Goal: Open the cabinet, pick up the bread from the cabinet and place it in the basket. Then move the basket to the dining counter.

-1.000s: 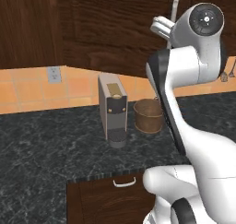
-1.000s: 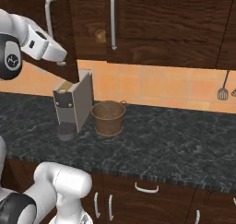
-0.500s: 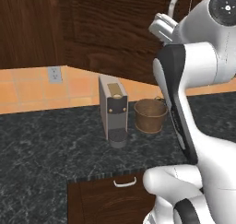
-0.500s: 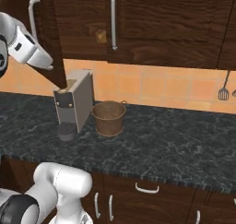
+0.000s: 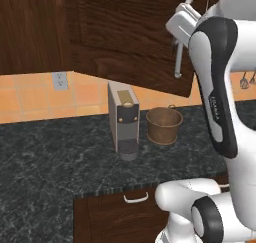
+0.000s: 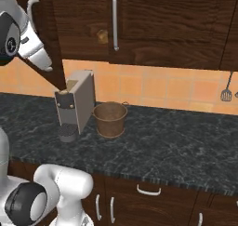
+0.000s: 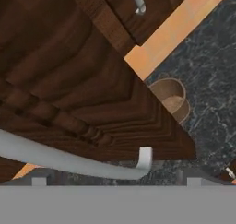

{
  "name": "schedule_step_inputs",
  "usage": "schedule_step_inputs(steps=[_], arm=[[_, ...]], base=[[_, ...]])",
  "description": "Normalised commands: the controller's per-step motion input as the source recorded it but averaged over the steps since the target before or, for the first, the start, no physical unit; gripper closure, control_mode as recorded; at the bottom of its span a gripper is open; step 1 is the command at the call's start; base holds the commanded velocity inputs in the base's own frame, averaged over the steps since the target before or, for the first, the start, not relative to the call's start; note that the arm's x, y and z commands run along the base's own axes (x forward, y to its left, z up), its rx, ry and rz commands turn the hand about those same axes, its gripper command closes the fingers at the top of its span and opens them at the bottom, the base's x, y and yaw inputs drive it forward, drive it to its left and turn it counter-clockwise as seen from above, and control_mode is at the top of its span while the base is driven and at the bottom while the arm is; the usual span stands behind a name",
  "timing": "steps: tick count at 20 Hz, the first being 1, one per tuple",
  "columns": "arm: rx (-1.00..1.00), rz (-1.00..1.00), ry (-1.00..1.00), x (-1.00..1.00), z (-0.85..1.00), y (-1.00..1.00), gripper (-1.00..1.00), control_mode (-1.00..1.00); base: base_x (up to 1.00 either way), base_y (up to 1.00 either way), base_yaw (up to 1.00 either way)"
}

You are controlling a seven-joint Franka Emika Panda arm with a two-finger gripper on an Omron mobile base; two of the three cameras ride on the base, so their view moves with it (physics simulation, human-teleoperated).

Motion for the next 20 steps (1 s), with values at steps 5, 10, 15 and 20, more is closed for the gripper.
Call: schedule_step_inputs(steps=[5, 10, 15, 20], arm=[[0.20, 0.45, -0.10, -0.77, -0.24, -0.86, -1.00, -1.00], [0.10, 0.44, -0.11, -0.81, 0.07, -0.58, -1.00, -1.00], [0.38, 0.19, 0.12, 0.77, -0.06, -0.38, -1.00, -1.00], [0.46, 0.09, 0.09, 0.89, -0.38, 0.00, -1.00, -1.00]], base=[[0.00, 0.00, 0.00], [0.00, 0.00, 0.00], [0.00, 0.00, 0.00], [0.00, 0.00, 0.00]])
